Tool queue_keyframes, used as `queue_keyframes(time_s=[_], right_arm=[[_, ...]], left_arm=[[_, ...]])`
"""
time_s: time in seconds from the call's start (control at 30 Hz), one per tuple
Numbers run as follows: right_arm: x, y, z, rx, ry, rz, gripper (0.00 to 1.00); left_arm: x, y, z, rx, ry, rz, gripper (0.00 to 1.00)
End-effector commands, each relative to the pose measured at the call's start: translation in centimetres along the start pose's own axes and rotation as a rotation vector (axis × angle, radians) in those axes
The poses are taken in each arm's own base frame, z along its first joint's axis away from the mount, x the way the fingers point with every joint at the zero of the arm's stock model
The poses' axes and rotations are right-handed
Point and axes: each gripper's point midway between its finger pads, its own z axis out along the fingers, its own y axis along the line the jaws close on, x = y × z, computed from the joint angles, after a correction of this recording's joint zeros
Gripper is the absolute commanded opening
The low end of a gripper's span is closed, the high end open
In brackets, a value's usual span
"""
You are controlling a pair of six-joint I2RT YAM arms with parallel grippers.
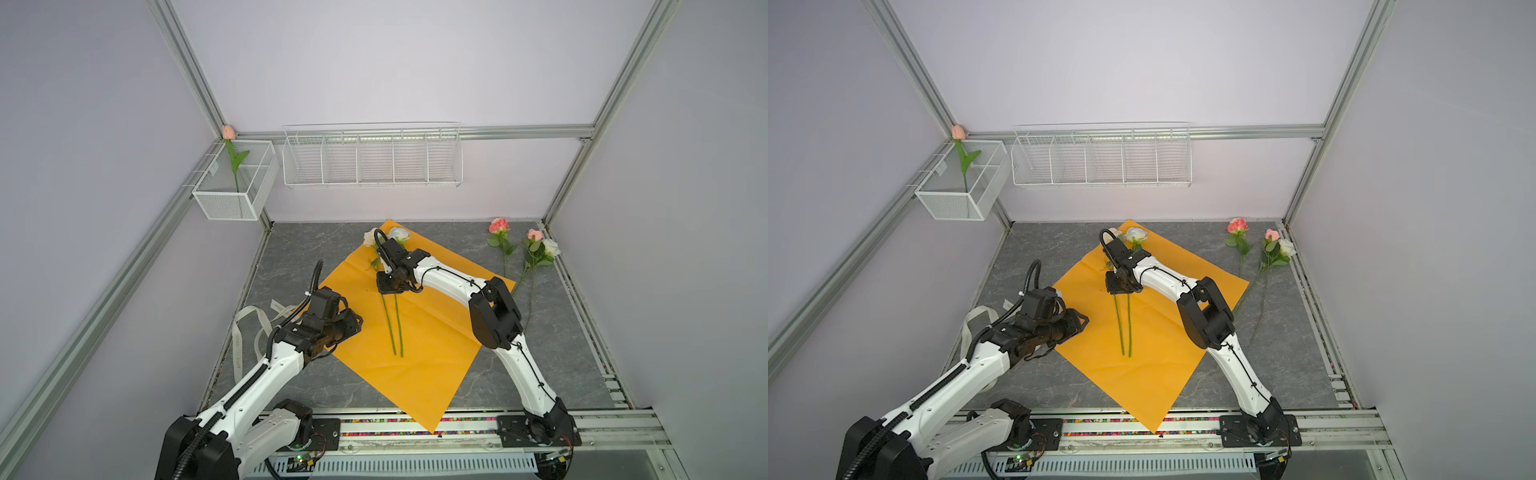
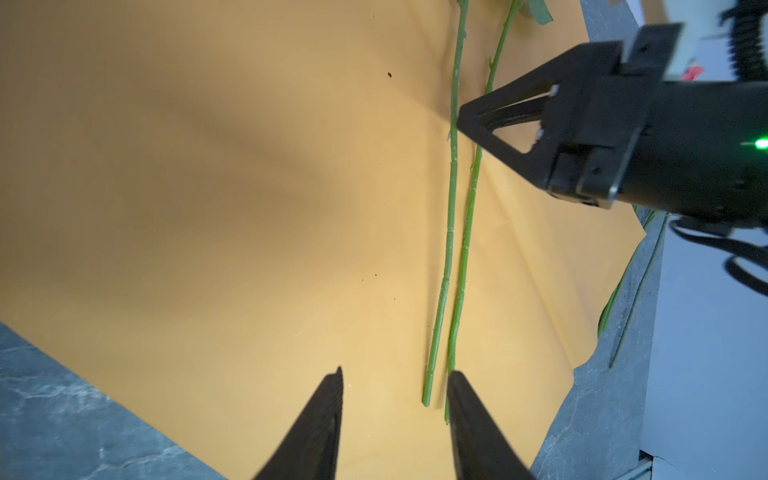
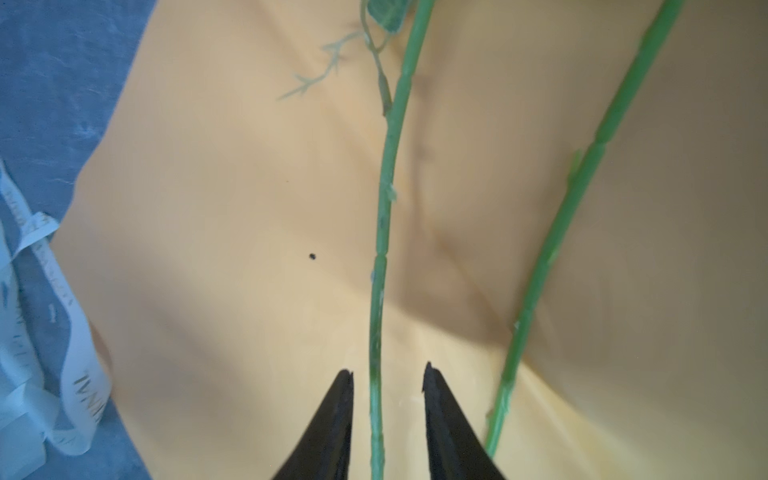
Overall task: Tie the bouquet of fake flowers
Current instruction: 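Release the second rose and draw the right gripper back, then grasp a pink rose stem with the right gripper while the left gripper nears the stems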
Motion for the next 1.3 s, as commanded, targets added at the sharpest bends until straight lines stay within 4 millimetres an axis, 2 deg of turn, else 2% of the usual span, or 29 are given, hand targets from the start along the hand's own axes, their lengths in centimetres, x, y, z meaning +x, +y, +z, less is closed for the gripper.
queue_keyframes(time_s=[0.0, 0.03, 0.13, 0.23, 0.3, 0.4, 0.47, 0.53, 0.63, 0.73, 0.83, 0.97, 1.17, 1.27], right_arm=[[-2.8, -1.2, -7.5, 0.028, -0.126, -0.027, 0.35], [-3.1, -2.5, -8.4, 0.057, -0.146, -0.017, 0.35], [-3.0, -10.0, -11.9, 0.173, -0.196, 0.074, 0.36], [-1.5, -19.2, -15.2, 0.267, -0.202, 0.212, 0.36], [-0.4, -25.1, -18.2, 0.345, -0.238, 0.282, 0.37], [1.4, -32.3, -19.9, 0.406, -0.206, 0.375, 0.38], [2.1, -35.5, -20.1, 0.426, -0.155, 0.425, 0.37], [1.8, -37.8, -19.5, 0.425, -0.148, 0.441, 0.37], [1.4, -40.7, -18.0, 0.445, -0.105, 0.474, 0.37], [-0.3, -42.4, -16.5, 0.463, -0.081, 0.459, 0.36], [-1.8, -43.1, -15.5, 0.462, -0.066, 0.439, 0.36], [-2.6, -44.2, -13.6, 0.481, -0.013, 0.421, 0.36], [-3.1, -44.4, -11.1, 0.461, 0.035, 0.396, 0.36], [-3.0, -44.6, -10.2, 0.48, 0.068, 0.374, 0.31]], left_arm=[[-0.7, -1.7, -0.2, 0.058, 0.002, 0.034, 0.43], [-0.7, -2.0, -0.1, 0.072, 0.011, 0.039, 0.43], [-0.5, -3.8, 0.5, 0.148, 0.055, 0.052, 0.43], [0.2, -6.0, 1.2, 0.211, 0.101, 0.094, 0.44], [0.9, -7.9, 1.7, 0.228, 0.127, 0.156, 0.45], [1.9, -10.3, 2.8, 0.259, 0.161, 0.202, 0.47], [2.1, -11.5, 3.5, 0.271, 0.176, 0.219, 0.47], [2.3, -12.7, 3.9, 0.281, 0.193, 0.233, 0.48], [2.6, -13.8, 4.9, 0.28, 0.237, 0.24, 0.48], [2.8, -14.8, 5.5, 0.278, 0.256, 0.26, 0.48], [2.9, -15.3, 6.0, 0.275, 0.268, 0.266, 0.48], [2.7, -15.4, 6.8, 0.267, 0.273, 0.262, 0.49], [2.7, -15.5, 7.7, 0.255, 0.288, 0.261, 0.49], [2.6, -15.5, 7.8, 0.251, 0.285, 0.263, 0.49]])
